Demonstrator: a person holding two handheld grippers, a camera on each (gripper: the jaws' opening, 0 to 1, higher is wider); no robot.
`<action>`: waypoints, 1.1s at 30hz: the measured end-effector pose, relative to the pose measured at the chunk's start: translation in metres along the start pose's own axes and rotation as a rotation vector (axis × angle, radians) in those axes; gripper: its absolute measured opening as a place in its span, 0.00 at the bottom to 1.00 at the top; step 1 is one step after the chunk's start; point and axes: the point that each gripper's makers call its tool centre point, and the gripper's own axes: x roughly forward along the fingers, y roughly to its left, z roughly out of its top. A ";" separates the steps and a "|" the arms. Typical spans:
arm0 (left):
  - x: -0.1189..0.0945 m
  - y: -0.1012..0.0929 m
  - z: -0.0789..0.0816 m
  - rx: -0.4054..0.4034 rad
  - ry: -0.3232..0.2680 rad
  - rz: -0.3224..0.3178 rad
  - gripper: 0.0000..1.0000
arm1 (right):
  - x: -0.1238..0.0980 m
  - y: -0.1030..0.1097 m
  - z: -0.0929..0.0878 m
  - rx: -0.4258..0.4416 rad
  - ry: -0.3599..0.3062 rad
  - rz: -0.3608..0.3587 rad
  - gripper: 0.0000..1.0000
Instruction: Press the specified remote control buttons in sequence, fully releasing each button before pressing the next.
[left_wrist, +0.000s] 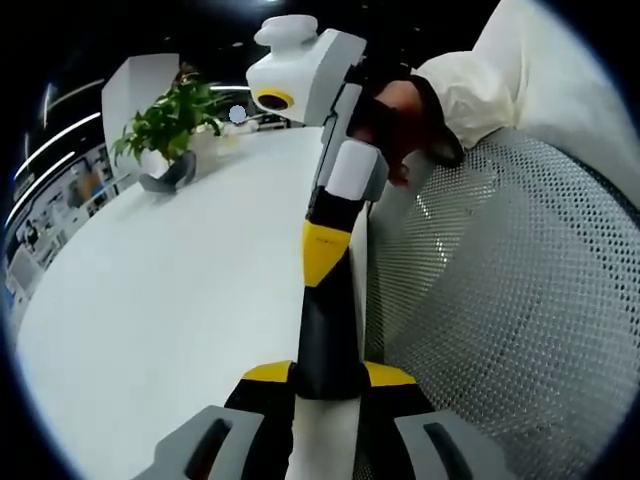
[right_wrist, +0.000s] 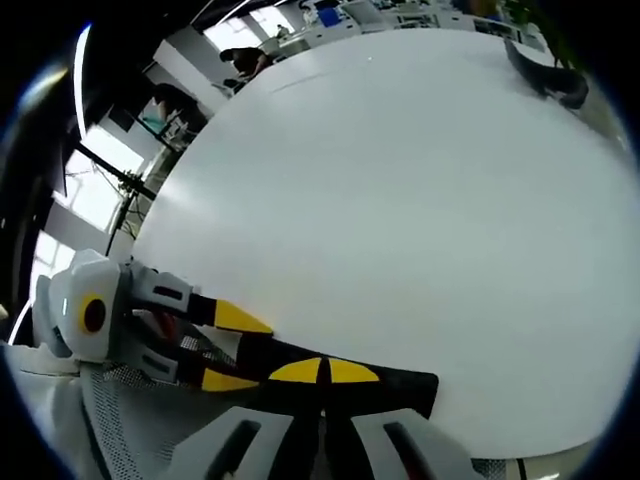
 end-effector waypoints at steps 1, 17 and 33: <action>0.000 0.000 0.000 0.001 -0.001 0.000 0.25 | 0.001 0.000 0.001 -0.017 -0.005 -0.009 0.00; 0.001 0.001 0.000 0.001 -0.003 -0.001 0.25 | 0.001 -0.001 0.002 -0.049 -0.012 -0.024 0.00; 0.001 0.000 0.000 0.001 0.000 -0.001 0.25 | -0.003 -0.002 -0.001 0.037 0.010 -0.003 0.00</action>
